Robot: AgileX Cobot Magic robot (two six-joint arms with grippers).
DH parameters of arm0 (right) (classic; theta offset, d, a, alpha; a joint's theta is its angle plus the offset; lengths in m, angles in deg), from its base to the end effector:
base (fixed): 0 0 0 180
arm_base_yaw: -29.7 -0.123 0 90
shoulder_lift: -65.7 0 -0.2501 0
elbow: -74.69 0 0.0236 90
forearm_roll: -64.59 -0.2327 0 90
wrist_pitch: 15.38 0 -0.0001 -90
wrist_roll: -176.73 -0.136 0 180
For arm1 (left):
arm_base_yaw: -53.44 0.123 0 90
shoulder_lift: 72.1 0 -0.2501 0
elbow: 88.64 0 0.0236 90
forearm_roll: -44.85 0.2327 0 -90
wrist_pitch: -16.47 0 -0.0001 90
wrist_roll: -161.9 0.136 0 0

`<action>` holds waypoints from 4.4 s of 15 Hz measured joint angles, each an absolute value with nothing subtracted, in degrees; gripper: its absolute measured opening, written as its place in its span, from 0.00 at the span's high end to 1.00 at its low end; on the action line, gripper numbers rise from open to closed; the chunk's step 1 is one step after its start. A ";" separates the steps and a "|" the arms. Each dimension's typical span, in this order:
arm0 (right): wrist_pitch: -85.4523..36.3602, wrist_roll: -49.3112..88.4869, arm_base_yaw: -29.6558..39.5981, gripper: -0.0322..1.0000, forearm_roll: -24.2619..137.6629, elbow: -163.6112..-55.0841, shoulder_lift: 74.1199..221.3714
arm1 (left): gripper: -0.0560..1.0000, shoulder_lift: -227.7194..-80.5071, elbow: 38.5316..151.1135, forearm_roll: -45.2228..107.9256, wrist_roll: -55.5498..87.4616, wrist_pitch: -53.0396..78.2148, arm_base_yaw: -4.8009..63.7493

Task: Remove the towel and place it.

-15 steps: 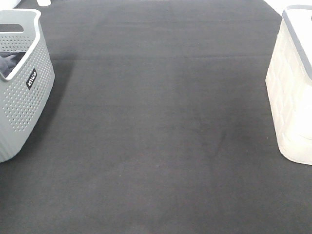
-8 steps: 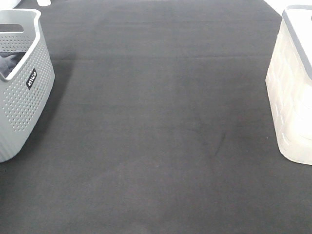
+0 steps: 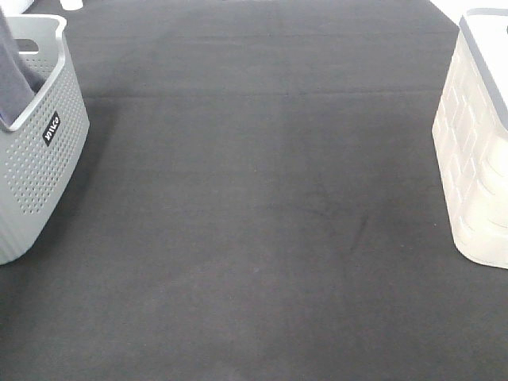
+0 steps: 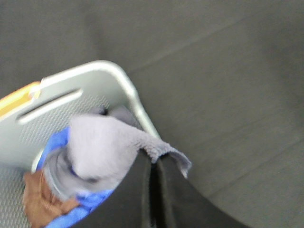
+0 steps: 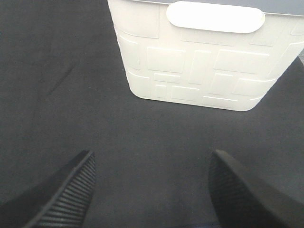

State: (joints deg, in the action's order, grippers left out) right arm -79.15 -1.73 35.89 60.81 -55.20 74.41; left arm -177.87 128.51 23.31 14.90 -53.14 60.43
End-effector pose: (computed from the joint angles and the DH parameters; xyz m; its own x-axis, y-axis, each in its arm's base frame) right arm 0.0546 0.0022 0.2284 -0.5346 0.0603 -0.8429 0.0593 0.9977 0.0338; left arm 0.3663 -0.0023 0.3773 -0.6045 0.3282 -0.7259 0.4160 0.9071 0.0637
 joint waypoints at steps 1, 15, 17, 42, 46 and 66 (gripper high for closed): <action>-79.15 -1.73 35.89 0.37 60.58 -55.20 74.41 | 0.95 -175.47 128.51 18.84 17.82 -53.14 60.43; -69.81 30.82 35.72 0.37 24.26 -65.57 98.13 | 0.95 -172.72 141.97 11.45 25.79 -48.39 41.35; -69.70 36.89 35.72 0.37 18.64 -65.68 102.71 | 0.95 -173.35 141.97 11.39 25.61 -48.33 38.77; -71.01 98.25 18.41 0.38 -30.80 -73.13 149.41 | 0.95 -182.97 141.97 5.54 38.05 -45.18 24.96; -68.72 100.14 18.41 0.39 -30.80 -73.13 149.41 | 0.95 -184.35 141.97 4.51 40.05 -44.09 21.92; -69.75 104.61 18.41 0.54 -28.63 -73.13 164.08 | 0.95 -186.12 142.15 5.95 42.06 -40.77 18.66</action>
